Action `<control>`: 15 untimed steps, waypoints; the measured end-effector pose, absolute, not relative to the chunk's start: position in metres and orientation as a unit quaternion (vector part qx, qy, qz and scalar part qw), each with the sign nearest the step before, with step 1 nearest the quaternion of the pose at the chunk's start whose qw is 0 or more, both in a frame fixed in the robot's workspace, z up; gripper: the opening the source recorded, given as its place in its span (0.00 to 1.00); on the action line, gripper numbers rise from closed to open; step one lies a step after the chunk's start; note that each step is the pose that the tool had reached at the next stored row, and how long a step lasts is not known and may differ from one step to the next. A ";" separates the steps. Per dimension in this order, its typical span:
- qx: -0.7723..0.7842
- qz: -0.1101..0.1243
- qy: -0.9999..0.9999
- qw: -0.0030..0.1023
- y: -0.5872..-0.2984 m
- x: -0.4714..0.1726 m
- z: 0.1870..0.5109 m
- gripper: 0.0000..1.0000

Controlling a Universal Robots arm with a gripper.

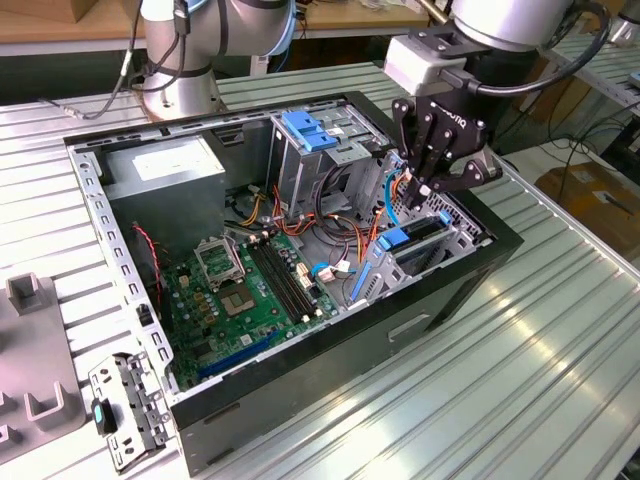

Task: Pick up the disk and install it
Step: 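Insert the disk into the insertion slot, then insert the first disk wire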

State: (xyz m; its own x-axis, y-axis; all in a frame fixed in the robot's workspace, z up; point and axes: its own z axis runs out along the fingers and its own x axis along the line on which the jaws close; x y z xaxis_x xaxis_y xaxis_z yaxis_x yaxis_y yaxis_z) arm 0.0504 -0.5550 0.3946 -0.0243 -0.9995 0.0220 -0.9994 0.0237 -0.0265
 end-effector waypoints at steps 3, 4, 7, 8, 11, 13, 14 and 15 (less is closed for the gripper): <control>-0.698 -0.017 0.715 0.001 -0.558 0.050 0.387 0.11; -0.698 -0.017 0.715 0.001 -0.560 0.051 0.383 0.11; -0.698 -0.017 0.715 0.002 -0.562 0.051 0.376 0.11; -0.698 -0.017 0.715 0.001 -0.562 0.051 0.376 0.11; -0.698 -0.017 0.715 0.001 -0.562 0.051 0.375 0.11; -0.698 -0.017 0.715 0.001 -0.562 0.051 0.375 0.11; -0.698 -0.017 0.715 0.001 -0.562 0.051 0.375 0.11; -0.698 -0.017 0.715 0.001 -0.562 0.051 0.375 0.11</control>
